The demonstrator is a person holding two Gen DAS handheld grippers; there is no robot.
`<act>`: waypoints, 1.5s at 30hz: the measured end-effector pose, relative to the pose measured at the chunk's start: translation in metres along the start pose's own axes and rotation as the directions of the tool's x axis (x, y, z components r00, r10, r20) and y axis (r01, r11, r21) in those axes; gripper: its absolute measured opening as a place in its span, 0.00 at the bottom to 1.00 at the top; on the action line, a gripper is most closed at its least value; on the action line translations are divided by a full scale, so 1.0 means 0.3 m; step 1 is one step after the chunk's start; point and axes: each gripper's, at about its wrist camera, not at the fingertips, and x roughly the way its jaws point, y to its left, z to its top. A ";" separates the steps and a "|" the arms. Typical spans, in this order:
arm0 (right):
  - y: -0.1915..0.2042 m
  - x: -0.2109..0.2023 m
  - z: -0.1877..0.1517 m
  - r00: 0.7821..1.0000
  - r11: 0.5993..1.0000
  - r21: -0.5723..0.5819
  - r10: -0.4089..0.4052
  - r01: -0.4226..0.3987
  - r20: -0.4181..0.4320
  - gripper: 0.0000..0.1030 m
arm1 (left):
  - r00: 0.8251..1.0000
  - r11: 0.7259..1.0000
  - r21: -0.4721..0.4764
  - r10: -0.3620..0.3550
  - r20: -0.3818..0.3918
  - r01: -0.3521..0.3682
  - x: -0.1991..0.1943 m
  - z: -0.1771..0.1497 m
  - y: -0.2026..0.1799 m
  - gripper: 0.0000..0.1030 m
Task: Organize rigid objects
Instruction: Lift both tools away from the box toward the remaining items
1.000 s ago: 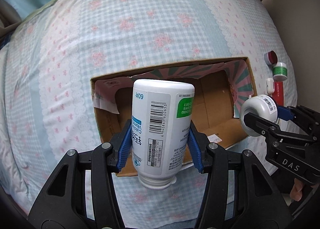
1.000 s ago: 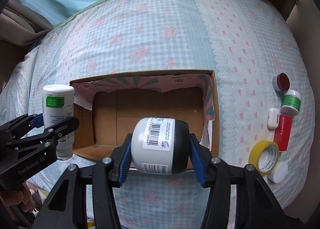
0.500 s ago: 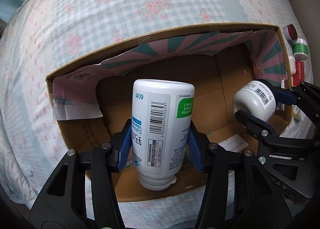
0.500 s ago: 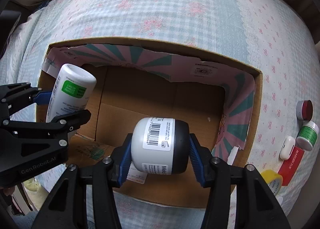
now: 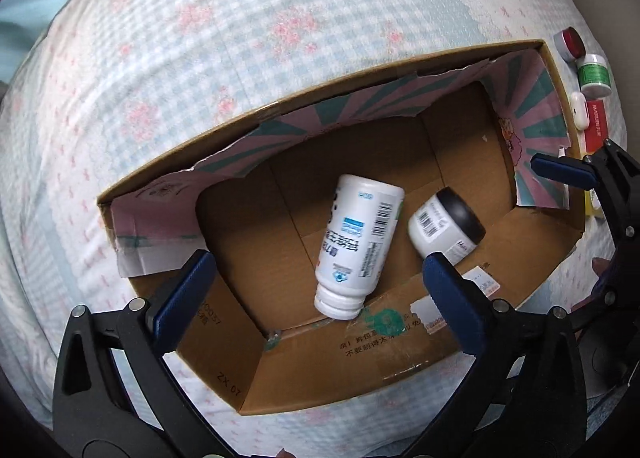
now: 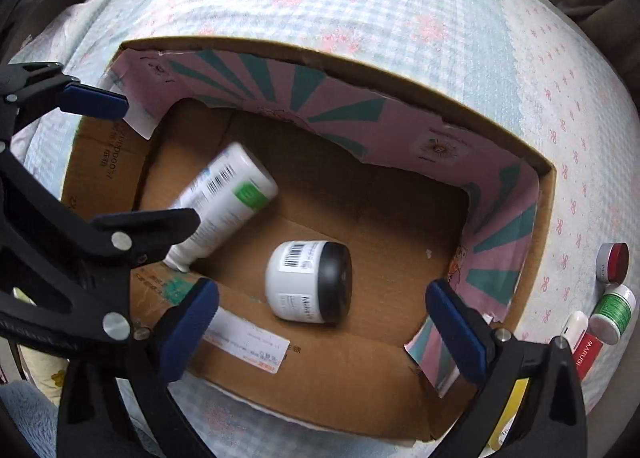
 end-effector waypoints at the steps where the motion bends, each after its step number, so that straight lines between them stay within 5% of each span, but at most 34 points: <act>1: -0.004 -0.009 -0.009 1.000 1.000 0.006 0.005 -0.005 0.010 1.00 | 1.000 1.000 -0.003 0.003 0.004 -0.003 -0.004 -0.002 0.001 1.00; 15: 0.000 -0.151 -0.079 0.998 0.998 0.055 -0.023 0.019 0.067 1.00 | 0.997 0.998 -0.061 0.022 0.077 -0.017 -0.157 -0.101 0.022 1.00; 25: 0.073 -0.312 -0.130 0.993 0.995 0.073 -0.081 0.075 0.084 1.00 | 0.982 0.990 -0.133 0.062 0.180 -0.038 -0.341 -0.290 0.036 1.00; 36: 0.123 -0.558 -0.319 0.981 0.971 0.231 -0.106 0.066 0.163 1.00 | 0.948 0.983 -0.185 0.062 0.311 -0.004 -0.569 -0.586 0.000 1.00; 45: 0.050 -0.737 -0.554 0.959 0.907 0.403 -0.214 0.124 0.185 1.00 | 0.891 0.988 -0.151 0.047 0.452 0.025 -0.705 -0.749 -0.091 1.00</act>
